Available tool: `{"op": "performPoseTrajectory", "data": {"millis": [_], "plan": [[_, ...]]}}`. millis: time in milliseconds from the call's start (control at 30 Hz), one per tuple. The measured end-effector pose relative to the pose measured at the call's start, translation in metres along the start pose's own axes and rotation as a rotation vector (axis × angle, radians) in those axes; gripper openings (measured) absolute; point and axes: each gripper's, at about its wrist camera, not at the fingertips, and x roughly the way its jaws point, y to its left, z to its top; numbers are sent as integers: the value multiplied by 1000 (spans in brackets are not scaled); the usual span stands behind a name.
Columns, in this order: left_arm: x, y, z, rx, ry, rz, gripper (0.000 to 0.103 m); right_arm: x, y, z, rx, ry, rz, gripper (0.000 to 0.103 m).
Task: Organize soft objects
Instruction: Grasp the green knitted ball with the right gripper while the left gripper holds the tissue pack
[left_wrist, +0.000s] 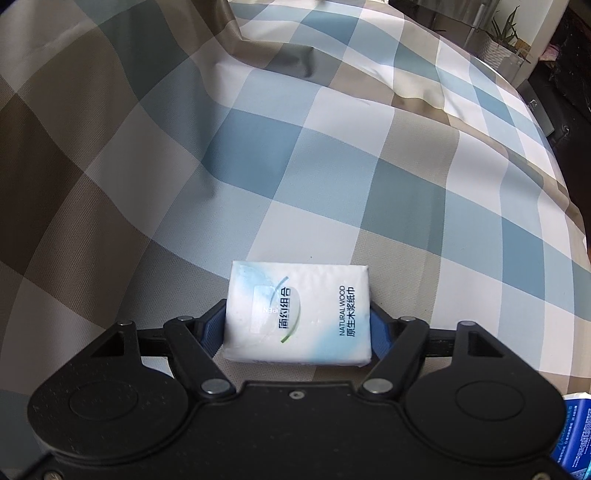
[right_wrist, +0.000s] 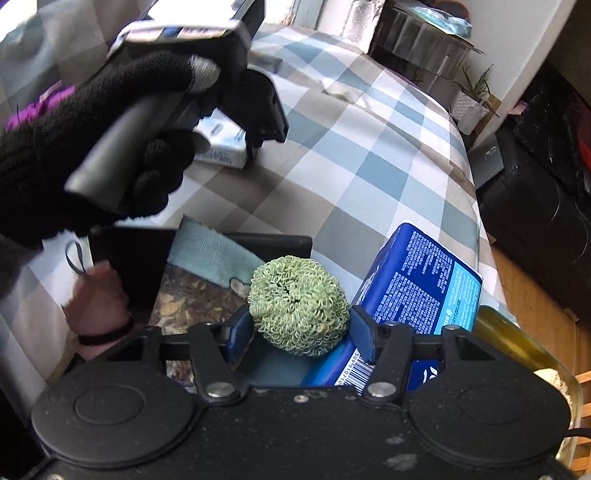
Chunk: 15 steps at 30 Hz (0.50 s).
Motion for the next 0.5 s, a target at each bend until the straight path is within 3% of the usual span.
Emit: {"op": "performPoseTrajectory", "data": {"millis": [333, 500], "plan": [[-1, 0, -2, 0, -5, 6, 69, -32, -19, 5, 104, -137, 81, 54], [-1, 0, -4, -1, -6, 19, 69, -24, -16, 3, 91, -72, 164, 55]]}}
